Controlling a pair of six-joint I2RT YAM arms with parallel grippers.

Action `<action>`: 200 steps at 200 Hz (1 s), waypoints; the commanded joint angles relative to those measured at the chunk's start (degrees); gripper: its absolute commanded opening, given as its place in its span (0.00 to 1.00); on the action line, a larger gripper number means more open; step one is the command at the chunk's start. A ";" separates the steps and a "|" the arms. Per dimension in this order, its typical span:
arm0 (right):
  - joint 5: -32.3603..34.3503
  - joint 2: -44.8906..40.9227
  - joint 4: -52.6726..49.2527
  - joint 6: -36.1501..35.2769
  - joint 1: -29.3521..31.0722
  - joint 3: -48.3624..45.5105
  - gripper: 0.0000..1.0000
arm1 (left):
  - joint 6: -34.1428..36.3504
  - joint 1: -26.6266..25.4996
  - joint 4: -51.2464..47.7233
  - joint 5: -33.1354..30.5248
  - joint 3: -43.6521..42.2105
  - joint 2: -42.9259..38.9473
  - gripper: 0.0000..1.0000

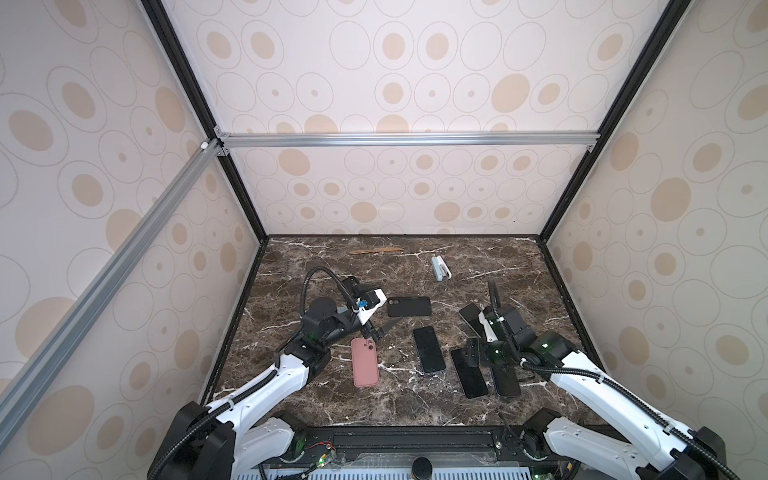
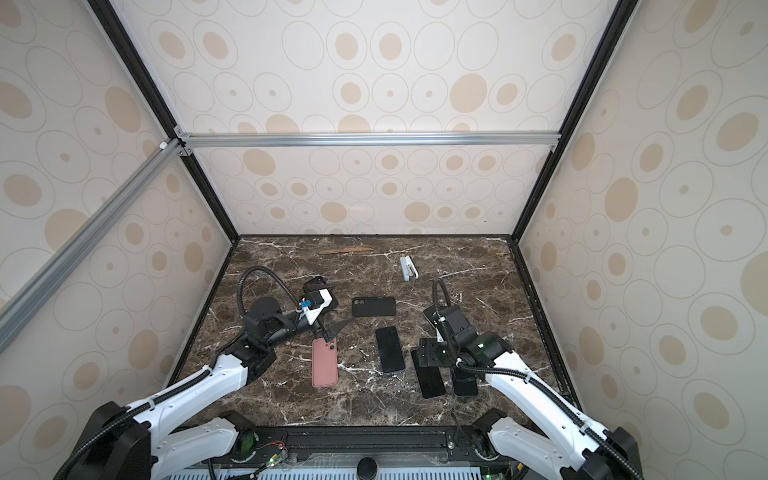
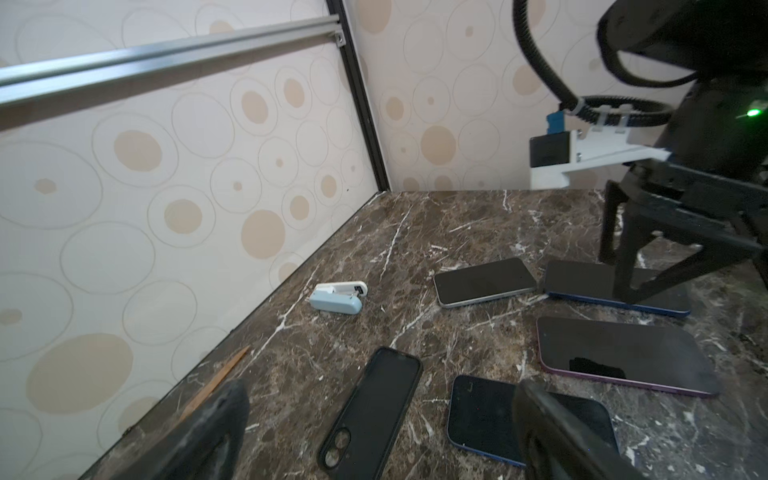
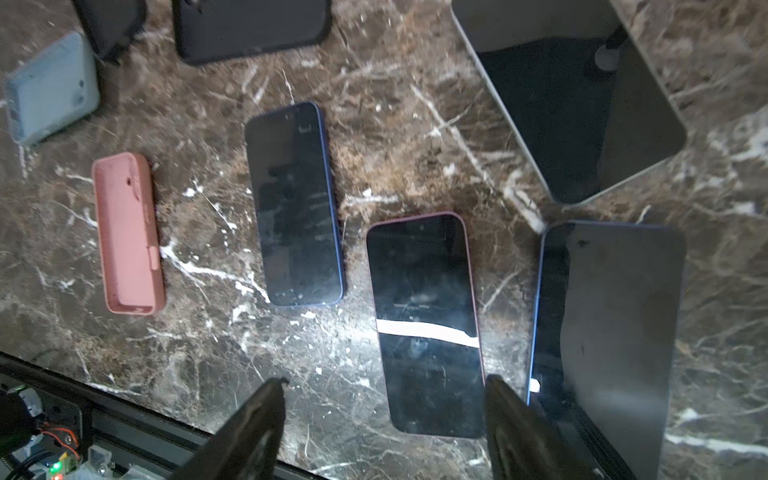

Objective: Put the phone into the phone case
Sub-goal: 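Reach the right gripper down to the blue-edged black phone while the left arm moves forward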

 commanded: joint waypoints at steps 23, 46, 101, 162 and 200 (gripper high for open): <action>3.98 10.59 4.26 0.97 6.82 3.77 0.79 | 1.67 -0.18 0.91 -6.08 1.73 -0.80 0.98; 6.10 18.08 5.18 0.16 11.51 8.01 0.81 | 1.96 -0.26 2.22 -10.95 0.86 -2.97 0.99; 7.32 31.18 6.24 1.31 16.18 15.08 0.88 | 2.82 -0.06 6.50 -21.25 -1.71 -6.94 0.99; 8.47 36.73 7.85 3.05 16.18 15.00 0.89 | 3.78 -0.01 7.58 -23.98 -2.33 -8.94 1.00; 8.27 41.24 6.92 2.49 16.22 17.04 0.90 | 4.22 -0.04 7.41 -23.56 -2.34 -9.46 1.00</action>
